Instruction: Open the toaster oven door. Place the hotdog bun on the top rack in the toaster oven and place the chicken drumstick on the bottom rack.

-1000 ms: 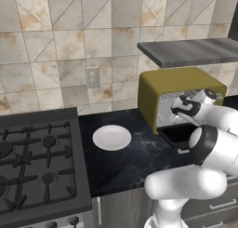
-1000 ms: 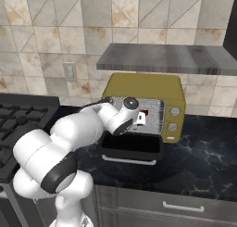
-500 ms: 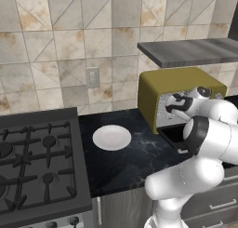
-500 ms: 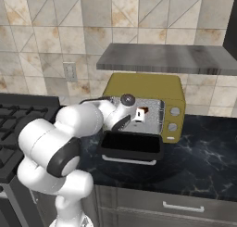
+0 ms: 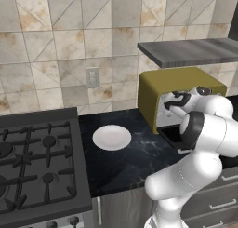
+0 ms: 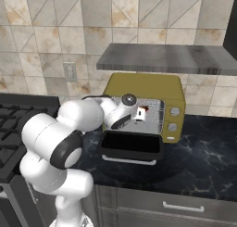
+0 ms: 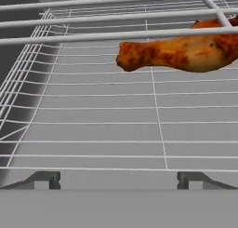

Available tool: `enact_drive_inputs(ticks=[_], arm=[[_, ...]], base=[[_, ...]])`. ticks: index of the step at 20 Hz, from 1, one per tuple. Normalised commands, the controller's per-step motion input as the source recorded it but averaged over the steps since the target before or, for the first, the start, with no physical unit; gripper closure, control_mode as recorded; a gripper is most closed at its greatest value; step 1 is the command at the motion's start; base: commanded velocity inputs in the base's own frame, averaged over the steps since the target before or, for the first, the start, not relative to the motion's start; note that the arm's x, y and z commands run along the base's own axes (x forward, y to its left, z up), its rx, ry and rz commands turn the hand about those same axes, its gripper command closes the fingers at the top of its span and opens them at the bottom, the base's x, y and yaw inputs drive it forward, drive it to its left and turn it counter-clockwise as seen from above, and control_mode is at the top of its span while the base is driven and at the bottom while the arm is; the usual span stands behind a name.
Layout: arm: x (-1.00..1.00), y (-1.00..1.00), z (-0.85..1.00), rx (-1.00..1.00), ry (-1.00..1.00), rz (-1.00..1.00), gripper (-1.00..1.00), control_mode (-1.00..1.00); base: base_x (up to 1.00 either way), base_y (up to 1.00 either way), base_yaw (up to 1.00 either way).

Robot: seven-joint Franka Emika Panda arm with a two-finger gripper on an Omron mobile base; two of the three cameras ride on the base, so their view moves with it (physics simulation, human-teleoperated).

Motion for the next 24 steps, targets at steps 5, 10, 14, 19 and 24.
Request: enact_drive_inputs(ticks=[5,10,14,19,24], arm=[[0.12,-0.04,0.02,0.05,-0.07,0.0,-1.0,-1.0],[0.17,-0.01,0.02,0.04,-0.07,0.0,-1.0,-1.0],[0.1,0.0,0.01,0.03,-0.05,0.0,-1.0,-1.0],[0.05,-0.01,0.04,0.05,-0.04,0.0,-1.0,-1.0],[-0.16,-0.12,0.19,0.0,0.0,-0.03,-1.0,-1.0]], base=[[0.0,0.0,0.0],[0.0,0.0,0.0],[0.0,0.0,0.0],[0.0,0.0,0.0],[0.0,0.0,0.0]])
